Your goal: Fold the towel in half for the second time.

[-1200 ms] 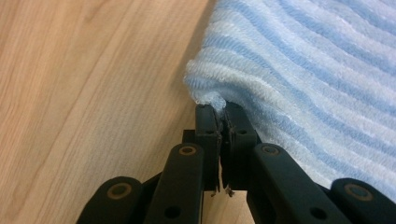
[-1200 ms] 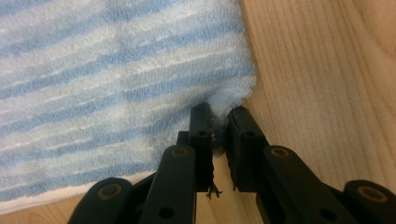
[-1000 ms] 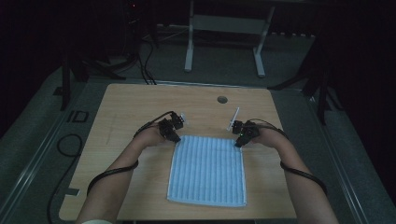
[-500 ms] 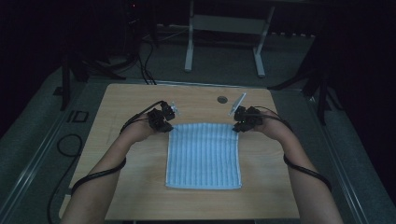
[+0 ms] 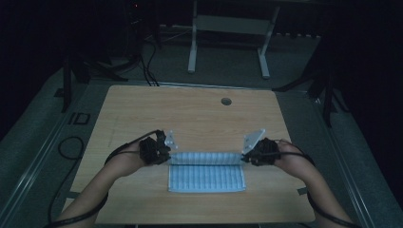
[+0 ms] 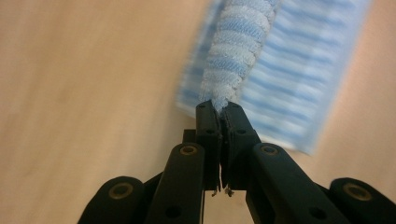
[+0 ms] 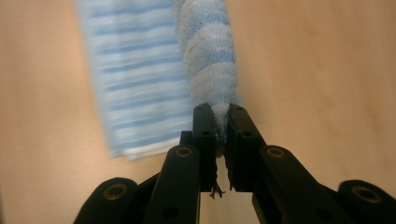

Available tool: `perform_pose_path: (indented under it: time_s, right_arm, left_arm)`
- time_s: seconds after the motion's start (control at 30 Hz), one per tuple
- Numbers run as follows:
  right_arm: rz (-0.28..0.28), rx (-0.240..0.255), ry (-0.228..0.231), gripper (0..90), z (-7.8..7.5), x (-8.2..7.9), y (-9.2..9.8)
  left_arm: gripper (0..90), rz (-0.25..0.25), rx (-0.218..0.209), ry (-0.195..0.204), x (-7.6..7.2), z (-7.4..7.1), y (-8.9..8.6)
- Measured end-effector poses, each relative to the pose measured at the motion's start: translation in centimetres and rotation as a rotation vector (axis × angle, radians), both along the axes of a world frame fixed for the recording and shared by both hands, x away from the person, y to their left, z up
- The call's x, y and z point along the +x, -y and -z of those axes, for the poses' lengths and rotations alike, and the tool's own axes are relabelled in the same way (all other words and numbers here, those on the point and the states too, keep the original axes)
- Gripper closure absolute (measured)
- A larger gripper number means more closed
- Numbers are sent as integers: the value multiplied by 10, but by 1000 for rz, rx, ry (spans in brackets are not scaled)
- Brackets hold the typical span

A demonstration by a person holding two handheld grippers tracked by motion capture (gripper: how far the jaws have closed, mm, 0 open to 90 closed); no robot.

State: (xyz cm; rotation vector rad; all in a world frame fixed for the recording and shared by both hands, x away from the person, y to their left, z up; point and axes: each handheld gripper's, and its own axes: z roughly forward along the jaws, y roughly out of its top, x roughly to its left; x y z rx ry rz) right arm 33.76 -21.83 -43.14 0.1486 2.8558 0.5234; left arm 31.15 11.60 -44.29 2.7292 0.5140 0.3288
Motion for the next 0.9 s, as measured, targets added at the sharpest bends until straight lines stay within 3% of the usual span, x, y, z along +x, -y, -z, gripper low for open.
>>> perform_pose_path:
  time_s: [0.1, 0.17, 0.33, 0.4, 0.43, 0.5, 0.53, 0.6, 0.7, 0.77, 0.83, 0.9]
  right_arm:
    - [2, -18, -14, 834, 12, -14, 2]
    - [-8, -52, -41, 833, 32, -29, 4]
    - [-20, -26, -123, 832, 52, -46, 2]
    - [-35, -20, -158, 796, 57, -50, 2]
    - [-37, -26, -162, 726, 59, -52, 1]
    - [-37, -20, -171, 692, 57, -54, 3]
    - [-30, -11, -150, 689, 53, -55, 5]
    - [2, 32, -126, 689, 42, -54, 8]
    - [-3, 71, -106, 686, 33, -52, 8]
    - [11, 97, -89, 655, 29, -48, 8]
    - [39, 113, -52, 703, 27, -43, 6]
    - [54, 106, -71, 788, 35, -37, 1]
  left_arm:
    - [871, 35, 5, -19, -12, 7, 4]
    - [871, 73, 17, -57, -26, 22, 7]
    - [869, 79, 30, -93, -34, 38, 1]
    - [849, 103, 20, -144, -35, 39, -3]
    - [820, 107, 21, -161, -36, 38, -4]
    - [721, 111, 13, -165, -37, 32, -8]
    - [693, 113, -17, -158, -37, 25, -11]
    - [678, 96, -29, -125, -35, 14, -13]
    - [675, 69, -81, -93, -29, 4, -13]
    - [675, 58, -51, -60, -25, 7, -6]
    - [675, 60, -52, -71, -19, 15, 4]
    - [675, 62, -47, -83, -15, 24, 13]
